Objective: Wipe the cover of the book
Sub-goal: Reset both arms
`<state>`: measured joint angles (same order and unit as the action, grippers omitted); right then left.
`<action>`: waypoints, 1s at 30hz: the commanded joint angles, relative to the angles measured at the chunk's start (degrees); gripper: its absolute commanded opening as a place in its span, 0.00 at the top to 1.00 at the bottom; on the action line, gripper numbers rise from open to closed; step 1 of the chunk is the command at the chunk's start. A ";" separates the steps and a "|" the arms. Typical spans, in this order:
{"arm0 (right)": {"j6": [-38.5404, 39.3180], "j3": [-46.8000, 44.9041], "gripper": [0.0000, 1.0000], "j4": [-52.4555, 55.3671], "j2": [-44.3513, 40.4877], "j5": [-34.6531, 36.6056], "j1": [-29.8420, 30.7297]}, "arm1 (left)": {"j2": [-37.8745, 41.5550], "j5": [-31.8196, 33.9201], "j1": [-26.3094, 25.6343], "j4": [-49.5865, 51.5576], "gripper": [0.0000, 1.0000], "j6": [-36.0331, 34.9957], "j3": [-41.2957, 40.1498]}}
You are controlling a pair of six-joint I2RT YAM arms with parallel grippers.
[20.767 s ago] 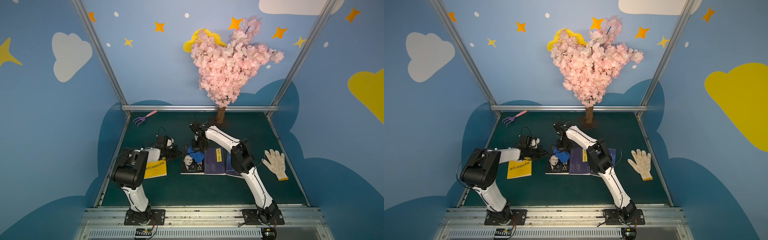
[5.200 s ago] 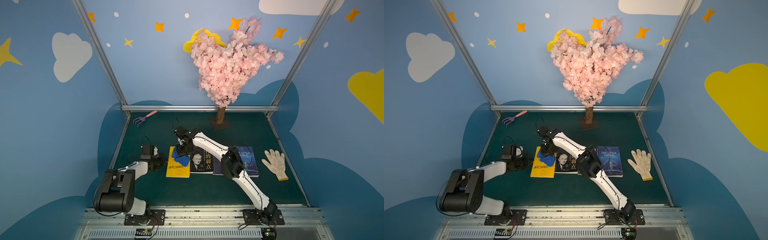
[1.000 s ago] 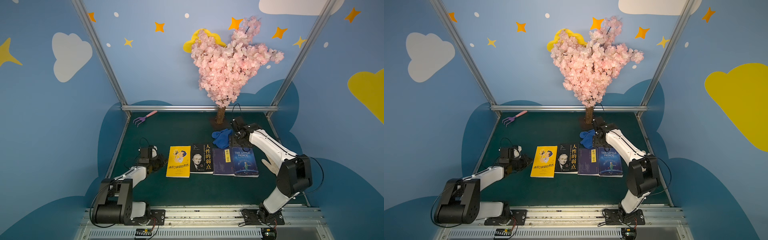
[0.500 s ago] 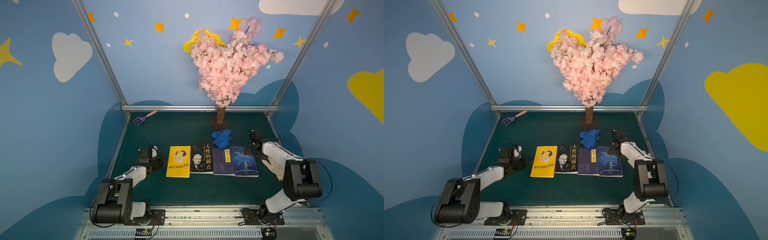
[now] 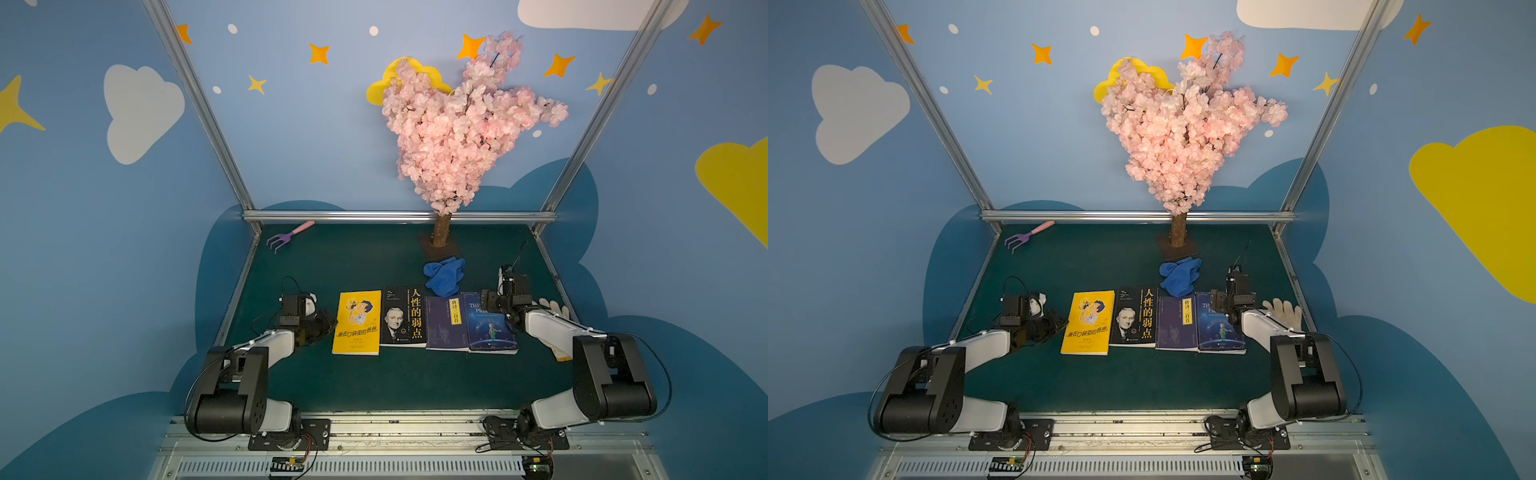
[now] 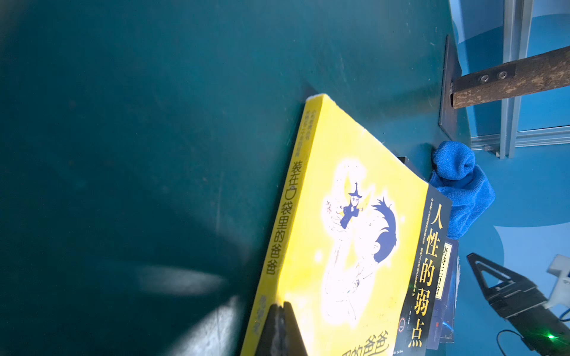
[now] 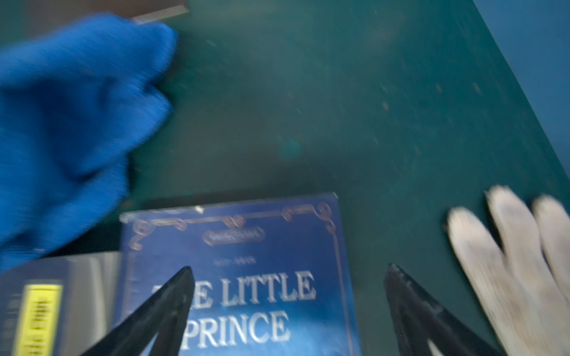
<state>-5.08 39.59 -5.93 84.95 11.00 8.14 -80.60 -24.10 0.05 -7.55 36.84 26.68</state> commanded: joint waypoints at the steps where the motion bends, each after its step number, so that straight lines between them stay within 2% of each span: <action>1: 4.11 1.00 0.05 -3.34 0.03 -5.30 0.56 | 1.41 0.53 0.10 0.55 0.93 -0.46 -0.27; 7: 7.94 -0.81 0.05 -6.56 -1.90 -8.47 0.45 | 0.26 -0.51 0.04 -0.01 0.93 -0.23 0.00; 11: 9.32 -6.53 0.05 -14.14 -4.10 -1.99 0.74 | 0.65 -0.78 0.12 0.00 0.93 -0.19 -0.55; 14: 11.58 -7.83 0.05 -19.33 -2.17 -2.19 1.06 | 1.77 -0.69 0.12 0.08 0.92 -0.20 -0.57; 16: 10.13 -8.47 0.05 -21.26 -1.45 -1.13 0.65 | 2.58 -0.47 0.06 0.25 0.92 -0.38 -0.62; 18: 8.52 -8.58 0.05 -21.72 -1.13 -2.57 -1.05 | 3.14 0.29 0.00 0.28 0.91 -0.55 -1.07; 20: 6.59 -10.59 0.05 -24.54 -0.84 -8.76 -5.08 | 3.47 0.51 0.03 -0.12 0.91 -0.50 -1.49; 21: 5.93 -13.36 0.05 -30.95 -0.02 -13.39 -7.07 | 3.59 0.46 -0.01 -0.42 0.91 -0.45 -1.62; 22: 4.29 -15.87 0.05 -37.73 0.72 -14.05 -7.59 | 3.76 0.39 0.07 -0.57 0.91 -0.43 -1.70; 24: 4.95 -17.56 0.05 -43.70 2.67 -14.69 -7.52 | 4.11 0.45 -0.05 -0.71 0.91 -0.53 -1.79; 27: 6.80 -17.57 0.04 -43.64 2.66 -16.95 -7.28 | 4.89 1.43 -0.58 -0.58 0.89 -0.62 -1.90; 30: 6.11 -15.95 0.05 -37.80 1.08 -16.47 -7.17 | 6.07 2.89 -1.56 0.35 0.86 -1.26 -1.65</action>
<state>1.43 22.04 -42.00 87.77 -3.14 0.67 -76.14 -22.65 -0.71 -7.79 36.73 25.17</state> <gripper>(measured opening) 0.955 0.131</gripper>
